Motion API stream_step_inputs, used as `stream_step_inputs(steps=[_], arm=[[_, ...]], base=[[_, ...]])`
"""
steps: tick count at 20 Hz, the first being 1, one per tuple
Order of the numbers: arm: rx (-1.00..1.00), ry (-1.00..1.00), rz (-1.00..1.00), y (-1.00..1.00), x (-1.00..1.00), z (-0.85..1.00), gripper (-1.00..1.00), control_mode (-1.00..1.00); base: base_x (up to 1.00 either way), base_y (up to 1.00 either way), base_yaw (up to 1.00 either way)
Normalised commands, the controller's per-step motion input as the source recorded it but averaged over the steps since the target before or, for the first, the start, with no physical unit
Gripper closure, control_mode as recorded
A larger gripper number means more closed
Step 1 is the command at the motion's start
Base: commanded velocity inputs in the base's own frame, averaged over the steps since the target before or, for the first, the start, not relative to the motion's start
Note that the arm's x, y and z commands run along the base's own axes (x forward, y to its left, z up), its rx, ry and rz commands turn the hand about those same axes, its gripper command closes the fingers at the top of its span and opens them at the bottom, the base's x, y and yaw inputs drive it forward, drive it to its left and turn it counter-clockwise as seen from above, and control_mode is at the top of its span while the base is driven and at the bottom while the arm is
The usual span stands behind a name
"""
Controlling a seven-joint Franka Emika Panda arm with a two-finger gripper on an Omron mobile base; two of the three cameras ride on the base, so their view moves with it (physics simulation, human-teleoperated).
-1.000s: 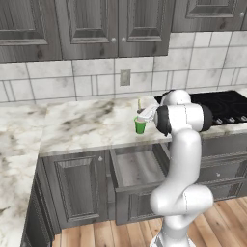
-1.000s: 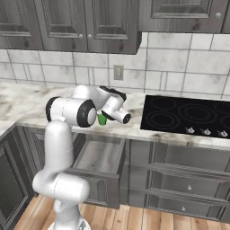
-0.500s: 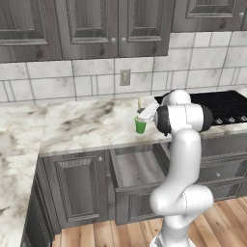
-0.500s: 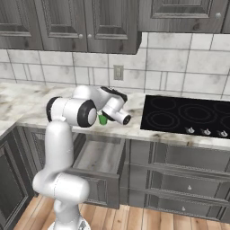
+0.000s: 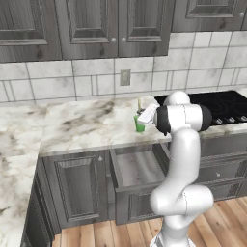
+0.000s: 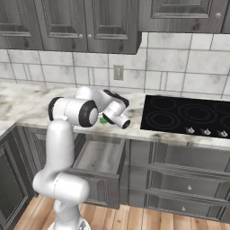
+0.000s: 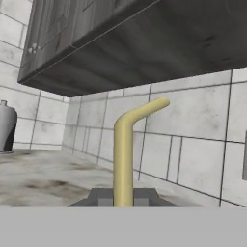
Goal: Pick up the straw from the left drawer and put it inside the smoothie cup.
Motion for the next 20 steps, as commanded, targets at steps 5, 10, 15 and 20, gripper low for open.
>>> stream_step_inputs(steps=[5,10,15,20], arm=[[0.00,-0.12,0.00,0.00,-0.06,0.00,1.00,-1.00],[0.00,-0.07,0.00,0.00,-0.20,0.00,1.00,-1.00],[0.00,0.00,0.00,0.00,-0.17,0.00,1.00,-1.00],[0.00,0.00,0.00,0.00,0.00,0.02,-1.00,-1.00]], base=[[0.00,0.00,0.00],[0.00,0.00,0.00],[0.00,0.00,0.00],[0.00,0.00,0.00]])
